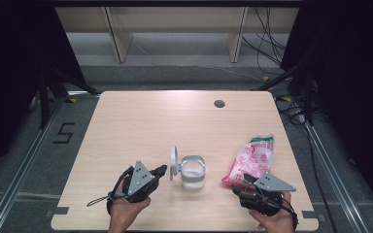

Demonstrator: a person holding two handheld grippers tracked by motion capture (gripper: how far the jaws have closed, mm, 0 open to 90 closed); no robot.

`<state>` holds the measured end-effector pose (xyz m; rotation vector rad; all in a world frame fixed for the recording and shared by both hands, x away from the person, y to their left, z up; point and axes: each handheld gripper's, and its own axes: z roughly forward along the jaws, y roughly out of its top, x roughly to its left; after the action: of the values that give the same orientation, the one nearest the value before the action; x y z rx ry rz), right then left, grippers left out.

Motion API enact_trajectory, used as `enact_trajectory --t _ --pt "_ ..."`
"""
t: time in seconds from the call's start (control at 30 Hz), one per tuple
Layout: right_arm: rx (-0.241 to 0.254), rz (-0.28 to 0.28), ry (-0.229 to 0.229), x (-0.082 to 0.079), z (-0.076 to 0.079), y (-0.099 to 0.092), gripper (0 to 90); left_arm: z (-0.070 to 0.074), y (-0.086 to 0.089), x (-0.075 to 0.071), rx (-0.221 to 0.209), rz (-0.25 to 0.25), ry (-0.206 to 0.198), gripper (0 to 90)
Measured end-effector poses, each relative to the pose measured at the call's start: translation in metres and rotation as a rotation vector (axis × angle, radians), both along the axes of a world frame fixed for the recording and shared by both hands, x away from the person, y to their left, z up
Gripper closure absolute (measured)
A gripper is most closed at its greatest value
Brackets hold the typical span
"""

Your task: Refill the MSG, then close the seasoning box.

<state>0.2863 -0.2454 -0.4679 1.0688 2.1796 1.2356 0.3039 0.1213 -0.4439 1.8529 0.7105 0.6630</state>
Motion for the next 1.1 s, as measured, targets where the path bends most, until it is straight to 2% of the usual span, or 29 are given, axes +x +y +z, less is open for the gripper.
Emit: enact_trajectory --t 0.03,0.07,0.1,0.13,0.23,0.27,0.33,0.37,0.47,0.5,0.53,0.63,0.73,0.77,0.8,0.87,0.9,0.93,0.97,1.03,1.07,1.1 --pt "-0.005 -0.014 0.003 -0.002 0.000 0.001 40.5 0.000 -0.001 -0.001 -0.006 0.009 0.016 89.3" --pt "-0.008 -0.010 0.003 -0.003 0.001 0.000 40.5 0.001 -0.001 0.001 0.001 -0.001 -0.006 89.3" --pt "-0.008 -0.006 -0.003 -0.003 0.000 0.000 40.5 0.002 -0.002 -0.001 -0.010 0.008 0.016 89.3" --pt "-0.006 -0.010 -0.003 -0.004 -0.001 0.001 40.5 0.003 -0.002 0.001 -0.003 0.000 -0.004 89.3" --pt "-0.010 -0.009 0.007 -0.007 0.000 0.000 40.5 0.005 -0.004 0.003 -0.001 -0.006 -0.011 89.3" --pt "0.005 -0.012 -0.004 -0.007 -0.001 0.000 40.5 0.004 -0.005 0.002 -0.015 0.005 0.014 89.3" --pt "-0.006 -0.010 0.003 -0.009 0.000 -0.001 40.5 0.005 -0.005 0.003 -0.008 0.000 0.012 89.3" --pt "-0.010 -0.002 0.000 -0.009 0.000 -0.002 40.5 0.006 -0.005 0.005 -0.003 -0.010 -0.008 89.3" --pt "0.004 -0.019 0.027 -0.013 -0.001 0.000 40.5 0.008 -0.005 0.006 -0.005 -0.010 -0.014 89.3" --pt "-0.002 -0.009 0.011 -0.012 -0.002 -0.001 40.5 0.008 -0.005 0.006 -0.007 -0.013 -0.009 89.3" --pt "-0.002 -0.009 0.014 -0.013 -0.002 -0.001 40.5 0.009 -0.005 0.005 -0.009 -0.001 0.004 89.3" --pt "0.004 0.002 0.022 -0.015 -0.003 0.000 40.5 0.010 -0.006 0.005 -0.020 0.003 0.007 89.3" --pt "-0.006 0.020 0.016 -0.016 -0.002 -0.001 40.5 0.011 -0.006 0.005 -0.012 0.001 0.003 89.3" --pt "0.008 0.018 0.011 -0.016 -0.002 -0.001 40.5 0.012 -0.006 0.005 0.001 -0.003 -0.004 89.3" --pt "0.015 0.009 0.014 -0.017 -0.001 -0.001 40.4 0.011 -0.008 0.005 -0.014 -0.005 0.003 89.3" --pt "0.007 0.007 0.021 -0.018 -0.001 -0.002 40.4 0.011 -0.009 0.006 -0.004 -0.010 0.002 89.3" --pt "0.003 -0.003 0.020 -0.019 -0.002 -0.002 40.4 0.012 -0.009 0.008 0.003 -0.015 -0.019 89.3" --pt "0.001 -0.003 0.030 -0.019 -0.002 -0.002 40.4 0.011 -0.010 0.007 -0.004 -0.012 -0.002 89.3" --pt "0.002 0.008 0.017 -0.019 -0.002 -0.002 40.4 0.011 -0.011 0.006 -0.006 -0.013 0.002 89.3" --pt "0.000 0.011 0.012 -0.019 -0.003 -0.002 40.4 0.012 -0.013 0.006 -0.008 -0.015 -0.008 89.3" --pt "0.012 -0.002 0.033 -0.021 -0.002 -0.001 40.4 0.013 -0.013 0.007 0.001 -0.021 -0.026 89.3" --pt "0.010 -0.001 0.031 -0.021 -0.002 -0.001 40.4 0.013 -0.014 0.007 0.000 -0.022 -0.026 89.3"
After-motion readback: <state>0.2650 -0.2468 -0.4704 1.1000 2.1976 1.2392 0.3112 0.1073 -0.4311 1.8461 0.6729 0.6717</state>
